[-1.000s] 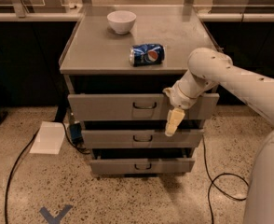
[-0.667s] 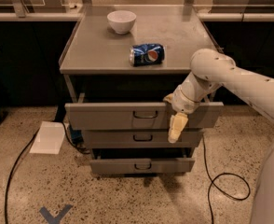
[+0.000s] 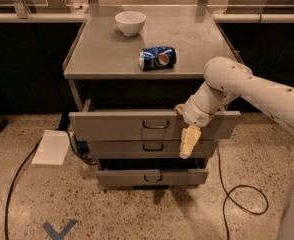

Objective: Open top drawer

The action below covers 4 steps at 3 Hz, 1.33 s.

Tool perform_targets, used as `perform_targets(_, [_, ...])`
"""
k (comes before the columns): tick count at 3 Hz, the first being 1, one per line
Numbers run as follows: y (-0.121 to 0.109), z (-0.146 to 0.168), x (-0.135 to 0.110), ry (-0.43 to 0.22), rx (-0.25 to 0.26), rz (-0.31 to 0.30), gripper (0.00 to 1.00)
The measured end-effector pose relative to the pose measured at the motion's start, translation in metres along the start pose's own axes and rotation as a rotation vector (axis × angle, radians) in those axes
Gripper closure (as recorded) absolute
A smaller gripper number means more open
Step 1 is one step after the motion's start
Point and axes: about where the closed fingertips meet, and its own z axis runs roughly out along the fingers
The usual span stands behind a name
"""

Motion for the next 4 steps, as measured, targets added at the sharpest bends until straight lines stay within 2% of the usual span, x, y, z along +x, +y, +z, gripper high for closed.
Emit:
perform_targets(1, [0.0, 0.0, 0.0, 0.0, 0.0, 0.0, 0.0])
perform_targets(2, [0.029, 0.0, -0.004, -0.039, -0.012, 0.023, 0.0])
perform_targets(3, [0.029, 0.0, -0.004, -0.039, -0.012, 0.023, 0.0])
perform_targets(4, [0.034, 0.008, -0.002, -0.123, -0.043, 0.062, 0.0])
